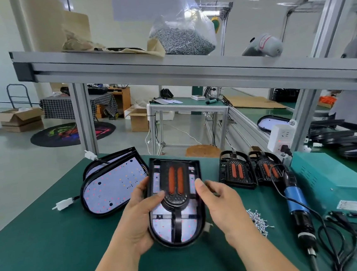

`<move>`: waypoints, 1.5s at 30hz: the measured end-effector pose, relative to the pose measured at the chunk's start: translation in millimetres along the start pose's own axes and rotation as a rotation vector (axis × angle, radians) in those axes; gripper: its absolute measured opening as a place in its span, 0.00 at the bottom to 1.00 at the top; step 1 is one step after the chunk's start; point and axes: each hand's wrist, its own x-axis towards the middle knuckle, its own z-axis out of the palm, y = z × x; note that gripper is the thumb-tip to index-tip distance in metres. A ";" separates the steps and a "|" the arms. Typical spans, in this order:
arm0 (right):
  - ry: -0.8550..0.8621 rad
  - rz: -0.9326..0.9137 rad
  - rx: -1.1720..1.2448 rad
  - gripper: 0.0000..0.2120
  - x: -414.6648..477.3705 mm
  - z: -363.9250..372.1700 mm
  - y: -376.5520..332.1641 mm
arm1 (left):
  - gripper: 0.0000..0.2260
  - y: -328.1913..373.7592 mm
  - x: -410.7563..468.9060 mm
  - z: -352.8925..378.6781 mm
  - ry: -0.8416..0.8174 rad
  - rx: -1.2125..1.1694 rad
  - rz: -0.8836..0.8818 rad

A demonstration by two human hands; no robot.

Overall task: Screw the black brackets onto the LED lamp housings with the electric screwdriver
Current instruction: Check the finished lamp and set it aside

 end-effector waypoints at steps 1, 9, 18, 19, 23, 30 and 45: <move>0.044 0.000 -0.103 0.22 2.3 -5.5 0.1 | 0.25 0.5 1.8 -3.1 0.036 -0.027 0.021; -0.347 0.519 0.015 0.37 -1.9 -1.6 -2.2 | 0.14 1.5 7.9 -7.7 0.102 -0.162 0.056; -0.217 0.264 0.453 0.18 -7.1 17.7 1.8 | 0.25 -5.0 4.0 -3.1 -0.106 -0.006 -0.022; -0.175 0.261 0.487 0.17 -8.1 19.7 2.5 | 0.25 -5.6 4.0 -2.3 -0.120 -0.004 -0.020; -0.061 0.218 0.558 0.16 -6.8 20.9 0.2 | 0.25 -8.6 3.4 8.0 -0.116 0.004 0.006; 0.176 0.306 0.553 0.17 -3.5 15.7 3.2 | 0.21 -24.8 -2.6 22.8 0.061 -0.107 0.009; 0.079 0.207 0.686 0.21 -7.8 29.5 16.7 | 0.17 -33.9 1.1 19.4 0.297 -0.341 -0.104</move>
